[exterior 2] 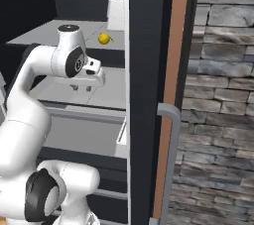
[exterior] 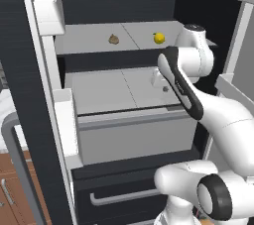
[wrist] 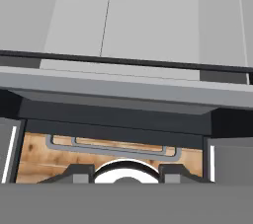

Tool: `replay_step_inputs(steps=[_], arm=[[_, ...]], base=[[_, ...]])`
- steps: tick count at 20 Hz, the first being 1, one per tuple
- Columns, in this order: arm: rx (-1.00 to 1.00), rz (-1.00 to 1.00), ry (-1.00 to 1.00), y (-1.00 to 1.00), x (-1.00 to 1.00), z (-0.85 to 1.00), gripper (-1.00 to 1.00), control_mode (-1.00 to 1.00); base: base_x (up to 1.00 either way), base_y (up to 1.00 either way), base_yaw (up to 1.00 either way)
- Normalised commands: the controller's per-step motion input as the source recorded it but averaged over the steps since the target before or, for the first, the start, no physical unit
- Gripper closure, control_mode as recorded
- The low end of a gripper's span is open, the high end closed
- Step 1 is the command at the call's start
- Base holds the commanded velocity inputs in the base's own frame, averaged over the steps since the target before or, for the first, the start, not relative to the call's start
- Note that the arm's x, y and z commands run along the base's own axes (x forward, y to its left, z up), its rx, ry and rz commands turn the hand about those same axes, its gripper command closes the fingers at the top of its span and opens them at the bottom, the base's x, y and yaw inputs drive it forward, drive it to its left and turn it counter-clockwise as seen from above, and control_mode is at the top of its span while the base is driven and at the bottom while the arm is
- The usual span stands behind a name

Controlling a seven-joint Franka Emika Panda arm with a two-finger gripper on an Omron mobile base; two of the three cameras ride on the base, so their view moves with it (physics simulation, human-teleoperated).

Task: Grab the garlic and lemon from the fridge, place them in the blender, close the lid, and turn on the blender to create a marinade.

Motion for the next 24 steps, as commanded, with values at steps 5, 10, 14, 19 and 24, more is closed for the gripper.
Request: replay_step_inputs(steps=[5,10,14,19,24], arm=[[-0.05,0.02,-0.14,0.31,-0.45,0.0,-1.0,-1.0],[-0.12,0.01,-0.63,0.34,-0.46,0.23,-1.0,-1.0],[0.0,-0.01,-0.48,-0.1,-0.16,0.83,-1.0,-1.0],[0.01,-0.08,-0.21,-0.38,0.0,0.86,-1.0,-1.0],[0.04,-0.04,-0.06,-0.17,0.24,0.95,-1.0,-1.0]], base=[[0.0,0.0,0.0],[0.0,0.0,0.0],[0.0,0.0,0.0],[0.0,0.0,0.0],[0.0,0.0,0.0]])
